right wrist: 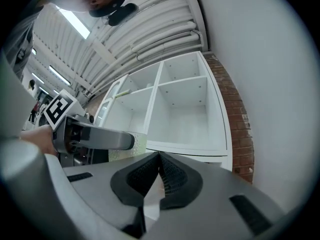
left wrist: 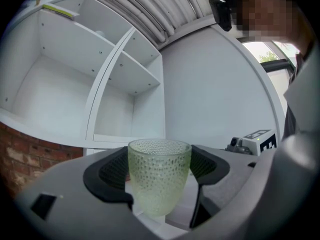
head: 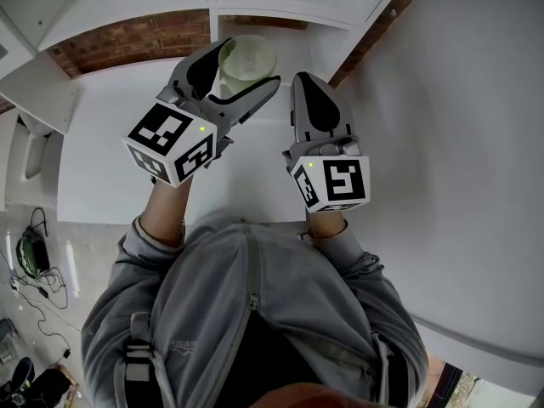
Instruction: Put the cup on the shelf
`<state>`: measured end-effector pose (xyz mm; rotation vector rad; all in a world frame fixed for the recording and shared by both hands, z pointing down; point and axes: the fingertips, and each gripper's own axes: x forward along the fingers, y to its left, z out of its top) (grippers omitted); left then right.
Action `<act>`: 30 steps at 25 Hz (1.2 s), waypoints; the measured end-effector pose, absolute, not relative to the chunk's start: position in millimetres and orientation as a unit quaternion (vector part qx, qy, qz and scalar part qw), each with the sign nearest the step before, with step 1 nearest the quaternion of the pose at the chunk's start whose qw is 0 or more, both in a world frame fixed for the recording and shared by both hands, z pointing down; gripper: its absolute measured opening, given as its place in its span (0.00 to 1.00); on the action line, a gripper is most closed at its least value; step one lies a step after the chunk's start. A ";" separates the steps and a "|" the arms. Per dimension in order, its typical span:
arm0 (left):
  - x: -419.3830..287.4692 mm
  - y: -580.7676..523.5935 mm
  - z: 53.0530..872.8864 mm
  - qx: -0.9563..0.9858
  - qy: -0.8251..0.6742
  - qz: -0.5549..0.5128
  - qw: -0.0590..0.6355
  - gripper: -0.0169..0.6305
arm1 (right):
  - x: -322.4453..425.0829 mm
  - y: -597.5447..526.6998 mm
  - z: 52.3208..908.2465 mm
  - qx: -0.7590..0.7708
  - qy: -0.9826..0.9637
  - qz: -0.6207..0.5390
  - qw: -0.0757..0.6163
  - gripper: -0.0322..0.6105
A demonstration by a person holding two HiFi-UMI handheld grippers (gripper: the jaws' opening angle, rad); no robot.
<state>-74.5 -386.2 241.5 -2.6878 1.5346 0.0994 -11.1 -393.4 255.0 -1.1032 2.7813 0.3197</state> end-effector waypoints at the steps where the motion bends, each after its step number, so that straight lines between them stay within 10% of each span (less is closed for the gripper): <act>1: -74.8 -388.4 238.1 -0.868 0.495 0.033 0.023 0.60 | -12.8 -394.9 251.2 -0.362 0.923 0.110 0.067 0.09; 30: -89.8 -449.7 137.8 -0.857 0.511 0.024 0.058 0.60 | -36.8 -433.9 149.8 -0.298 0.933 0.163 0.120 0.09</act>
